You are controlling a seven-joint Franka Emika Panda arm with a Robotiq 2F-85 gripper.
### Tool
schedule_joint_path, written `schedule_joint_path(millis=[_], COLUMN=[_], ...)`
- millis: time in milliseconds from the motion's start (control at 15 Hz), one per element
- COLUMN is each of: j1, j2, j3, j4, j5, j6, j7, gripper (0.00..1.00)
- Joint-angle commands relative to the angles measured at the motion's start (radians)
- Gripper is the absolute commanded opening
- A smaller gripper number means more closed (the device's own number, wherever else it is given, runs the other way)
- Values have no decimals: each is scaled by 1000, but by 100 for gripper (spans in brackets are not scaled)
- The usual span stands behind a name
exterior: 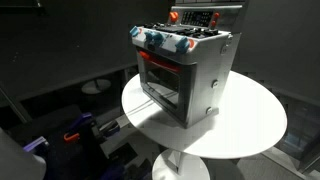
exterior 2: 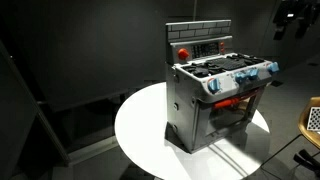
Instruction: Press the top button on the stove
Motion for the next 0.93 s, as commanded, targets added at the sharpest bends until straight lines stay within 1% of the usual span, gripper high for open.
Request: schedule_joint_path(millis=[0, 200, 400, 867], j1=[0, 0, -4, -3], j2=[1, 0, 22, 140], j3=[-1, -1, 2, 3], j4=[3, 3, 23, 141], j5=[0, 0, -5, -10], j6=[-3, -3, 33, 89], j7=[0, 0, 20, 47], gripper=[100, 100, 100, 100])
